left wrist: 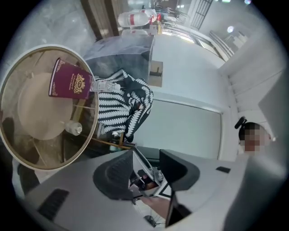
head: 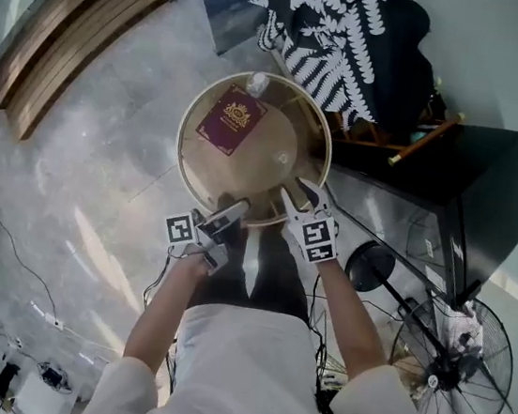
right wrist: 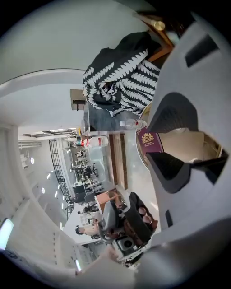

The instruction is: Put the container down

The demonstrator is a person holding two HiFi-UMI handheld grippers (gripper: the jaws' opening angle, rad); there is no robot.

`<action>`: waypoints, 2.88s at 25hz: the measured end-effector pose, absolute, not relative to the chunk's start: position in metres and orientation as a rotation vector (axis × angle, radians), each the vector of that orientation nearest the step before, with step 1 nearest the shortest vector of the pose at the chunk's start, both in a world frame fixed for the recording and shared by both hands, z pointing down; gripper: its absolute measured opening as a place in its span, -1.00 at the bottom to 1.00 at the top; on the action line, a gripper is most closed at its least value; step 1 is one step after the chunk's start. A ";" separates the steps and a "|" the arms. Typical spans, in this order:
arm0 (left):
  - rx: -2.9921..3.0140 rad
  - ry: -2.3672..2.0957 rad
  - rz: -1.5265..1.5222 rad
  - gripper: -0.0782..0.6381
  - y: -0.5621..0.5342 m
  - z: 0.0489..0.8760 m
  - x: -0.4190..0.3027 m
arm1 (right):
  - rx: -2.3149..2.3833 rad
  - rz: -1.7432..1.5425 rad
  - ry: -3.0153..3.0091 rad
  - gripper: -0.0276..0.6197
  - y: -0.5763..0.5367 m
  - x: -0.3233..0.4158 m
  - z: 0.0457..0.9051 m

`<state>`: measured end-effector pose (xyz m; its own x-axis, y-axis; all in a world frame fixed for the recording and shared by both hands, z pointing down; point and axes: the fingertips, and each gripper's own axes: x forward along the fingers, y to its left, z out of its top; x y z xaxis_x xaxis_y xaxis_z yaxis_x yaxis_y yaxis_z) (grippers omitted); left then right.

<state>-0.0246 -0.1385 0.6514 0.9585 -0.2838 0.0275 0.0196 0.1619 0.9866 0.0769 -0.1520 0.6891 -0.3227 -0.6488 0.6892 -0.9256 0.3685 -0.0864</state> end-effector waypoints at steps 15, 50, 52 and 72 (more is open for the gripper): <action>1.705 -0.207 0.003 -0.62 -0.108 0.562 -0.032 | 1.620 0.692 -2.022 -0.83 -0.076 0.088 0.552; 2.404 -0.658 0.237 -0.72 0.092 0.432 -0.092 | 1.682 0.520 -2.206 -0.93 0.165 0.070 0.433; 2.414 -0.662 0.229 -0.73 0.093 0.426 -0.104 | 1.696 0.494 -2.195 -0.93 0.167 0.065 0.427; 2.498 -0.571 0.141 -0.72 0.040 0.382 -0.145 | 1.862 0.307 -2.107 -0.93 0.145 0.034 0.365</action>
<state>-0.1447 0.0401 0.3819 0.9035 -0.3681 0.2197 -0.4281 -0.7480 0.5072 0.0337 0.1451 0.3648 -0.1059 -0.9234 0.3689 -0.9903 0.1315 0.0449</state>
